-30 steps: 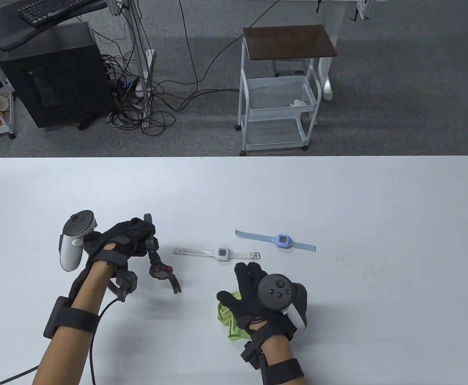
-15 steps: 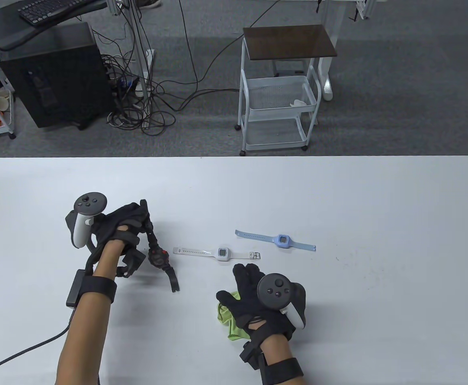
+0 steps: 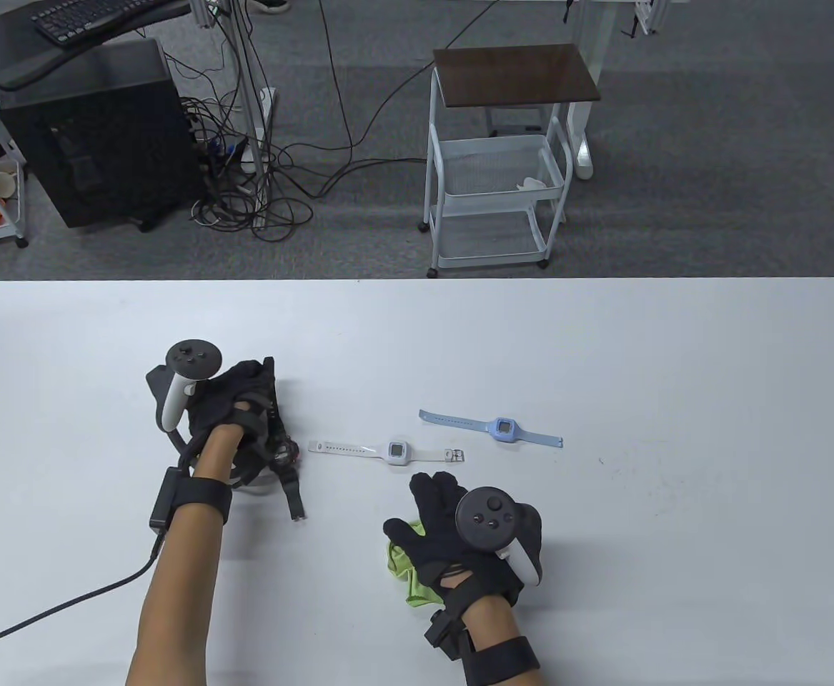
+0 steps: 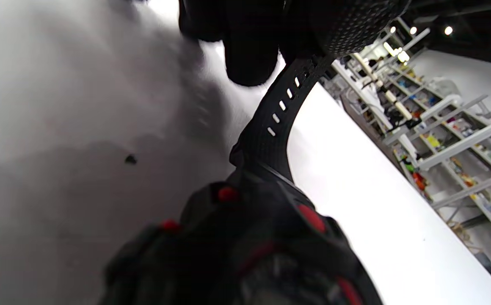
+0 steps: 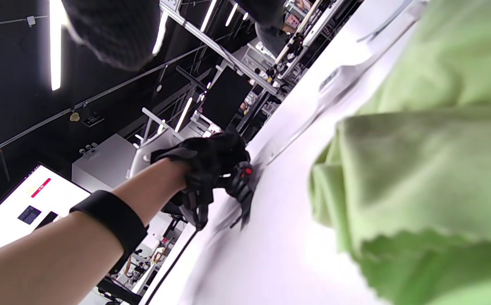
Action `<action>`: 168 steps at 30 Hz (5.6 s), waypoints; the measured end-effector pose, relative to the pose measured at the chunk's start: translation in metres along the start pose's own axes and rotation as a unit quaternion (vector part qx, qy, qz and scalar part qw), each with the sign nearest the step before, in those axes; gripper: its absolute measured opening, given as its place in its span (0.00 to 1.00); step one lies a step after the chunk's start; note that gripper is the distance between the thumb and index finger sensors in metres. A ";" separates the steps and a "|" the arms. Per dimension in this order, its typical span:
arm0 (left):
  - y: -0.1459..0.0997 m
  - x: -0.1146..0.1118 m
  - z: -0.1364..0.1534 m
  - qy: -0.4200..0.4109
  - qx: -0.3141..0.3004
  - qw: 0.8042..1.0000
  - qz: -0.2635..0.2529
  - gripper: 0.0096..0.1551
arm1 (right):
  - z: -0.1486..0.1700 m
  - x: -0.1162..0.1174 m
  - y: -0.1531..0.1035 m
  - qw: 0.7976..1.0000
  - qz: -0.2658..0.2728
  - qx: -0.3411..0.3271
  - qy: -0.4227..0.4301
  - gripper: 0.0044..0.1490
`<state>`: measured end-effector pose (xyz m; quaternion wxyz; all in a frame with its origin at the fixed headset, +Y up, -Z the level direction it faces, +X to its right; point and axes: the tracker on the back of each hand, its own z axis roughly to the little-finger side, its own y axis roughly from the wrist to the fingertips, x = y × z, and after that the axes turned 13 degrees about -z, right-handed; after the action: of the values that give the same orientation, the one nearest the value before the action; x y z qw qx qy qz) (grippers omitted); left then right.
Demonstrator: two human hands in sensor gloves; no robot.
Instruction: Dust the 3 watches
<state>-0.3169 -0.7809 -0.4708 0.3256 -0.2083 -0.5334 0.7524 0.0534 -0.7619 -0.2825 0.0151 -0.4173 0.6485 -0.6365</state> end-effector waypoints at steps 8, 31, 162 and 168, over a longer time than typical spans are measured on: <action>0.001 -0.003 0.009 0.033 0.008 0.999 -0.001 0.23 | -0.001 0.001 0.001 1.000 -0.003 -0.003 0.002 0.58; -0.128 0.010 0.003 -0.143 -0.138 0.978 0.058 0.42 | 0.008 -0.017 -0.010 0.996 0.064 -0.047 0.049 0.56; -0.093 -0.086 -0.083 0.510 -0.094 0.855 0.019 0.28 | 0.005 -0.061 -0.050 0.976 0.151 -0.150 -0.051 0.23; -0.090 -0.089 -0.087 0.532 -0.117 0.838 0.032 0.26 | 0.005 -0.061 -0.049 0.977 0.150 -0.148 -0.046 0.23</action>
<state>-0.1729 -0.7666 -0.4189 0.5083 -0.6298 -0.3552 0.4679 0.1217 -0.7242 -0.2735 0.0780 -0.3419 0.7890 -0.5044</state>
